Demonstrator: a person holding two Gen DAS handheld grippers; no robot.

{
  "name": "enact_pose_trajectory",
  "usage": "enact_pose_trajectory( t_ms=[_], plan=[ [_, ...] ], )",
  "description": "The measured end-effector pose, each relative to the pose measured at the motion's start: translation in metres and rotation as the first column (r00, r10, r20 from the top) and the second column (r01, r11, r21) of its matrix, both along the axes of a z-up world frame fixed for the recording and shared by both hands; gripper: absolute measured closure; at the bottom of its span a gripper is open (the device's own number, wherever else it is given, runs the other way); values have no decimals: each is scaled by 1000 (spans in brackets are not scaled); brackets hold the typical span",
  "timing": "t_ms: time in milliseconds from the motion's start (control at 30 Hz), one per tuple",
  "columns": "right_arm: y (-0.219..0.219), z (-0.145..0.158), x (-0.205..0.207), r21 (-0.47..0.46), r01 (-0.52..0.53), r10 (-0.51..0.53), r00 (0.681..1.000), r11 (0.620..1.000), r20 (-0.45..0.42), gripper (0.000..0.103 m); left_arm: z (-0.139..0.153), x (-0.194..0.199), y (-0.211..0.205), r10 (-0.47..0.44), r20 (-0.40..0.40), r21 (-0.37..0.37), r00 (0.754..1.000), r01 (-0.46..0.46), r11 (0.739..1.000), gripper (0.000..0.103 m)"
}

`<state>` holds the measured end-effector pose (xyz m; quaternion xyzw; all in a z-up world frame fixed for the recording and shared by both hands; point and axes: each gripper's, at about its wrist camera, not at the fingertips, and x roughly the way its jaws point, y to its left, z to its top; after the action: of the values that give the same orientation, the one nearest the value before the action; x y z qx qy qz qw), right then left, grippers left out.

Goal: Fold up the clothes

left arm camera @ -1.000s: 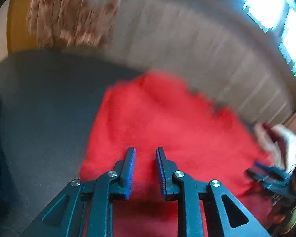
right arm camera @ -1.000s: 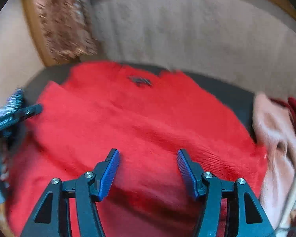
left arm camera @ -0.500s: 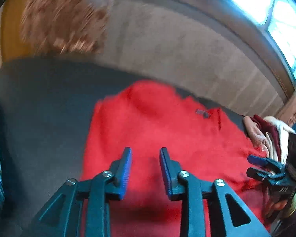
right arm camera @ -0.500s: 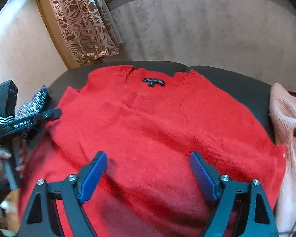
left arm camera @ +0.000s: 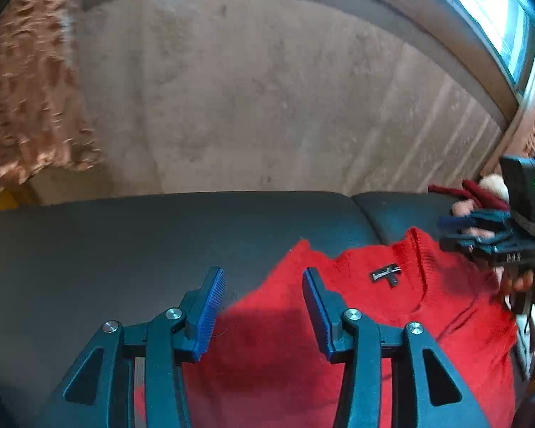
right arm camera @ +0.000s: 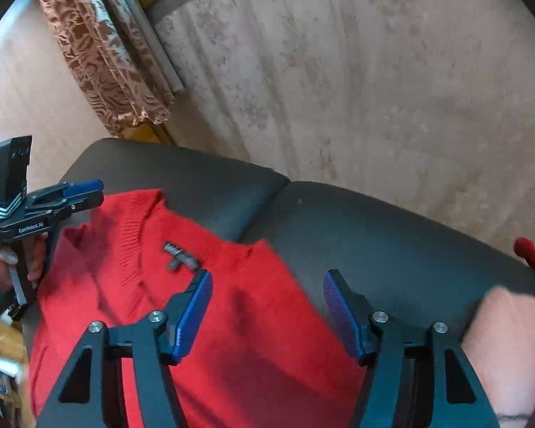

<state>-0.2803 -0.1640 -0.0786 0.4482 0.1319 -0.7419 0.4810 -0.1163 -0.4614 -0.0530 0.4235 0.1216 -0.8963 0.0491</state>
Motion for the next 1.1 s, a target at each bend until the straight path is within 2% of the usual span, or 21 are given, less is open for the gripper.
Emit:
enact_pose_trajectory(
  t_ms=[100, 233, 300, 367, 400, 433, 467, 533, 633, 733, 900, 1000, 1100],
  plan=[
    [-12, -11, -5, 19, -51, 50, 998, 999, 48, 39, -11, -18, 1, -82, 52, 13, 995, 82, 997, 56],
    [-28, -18, 5, 87, -126, 127, 992, 988, -6, 42, -27, -36, 7, -141, 118, 0, 983, 142, 990, 56],
    [-31, -18, 3, 92, -119, 120, 993, 989, -3, 63, -31, -40, 9, -151, 129, 15, 980, 150, 989, 56],
    [-32, -17, 0, 100, -113, 112, 994, 989, 20, 69, -31, -42, 10, -150, 129, 15, 980, 149, 989, 57],
    [-32, -17, 0, 104, -115, 113, 993, 988, 25, 75, -31, -43, 11, -155, 131, 18, 979, 154, 988, 63],
    [-33, -16, 1, 109, -117, 114, 993, 987, 30, 78, -29, -44, 13, -160, 129, 18, 979, 159, 987, 86],
    [-32, -15, 1, 109, -113, 111, 993, 988, 27, 83, -26, -42, 16, -164, 118, 12, 979, 164, 986, 94],
    [-32, -10, 3, 106, -105, 103, 994, 989, 21, 93, -18, -38, 21, -172, 92, 1, 981, 173, 985, 97],
    [-27, 0, 8, 84, -94, 95, 995, 992, -10, 94, 0, -23, 28, -158, 24, -12, 987, 158, 987, 97],
    [-16, 19, 17, 34, -81, 82, 996, 996, -39, 94, 17, -2, 28, -110, -56, 11, 992, 110, 994, 97],
    [23, 45, 48, -32, -68, 65, 995, 997, -79, 94, 29, 43, 47, -79, -121, -7, 990, 79, 997, 97],
    [52, 39, 71, -46, -55, 50, 994, 997, -100, 94, 22, 68, 58, -58, -122, -21, 991, 56, 998, 97],
    [66, 18, 86, -27, -40, 37, 995, 999, -88, 94, 12, 88, 70, -43, -111, -24, 993, 41, 999, 97]
  ],
)
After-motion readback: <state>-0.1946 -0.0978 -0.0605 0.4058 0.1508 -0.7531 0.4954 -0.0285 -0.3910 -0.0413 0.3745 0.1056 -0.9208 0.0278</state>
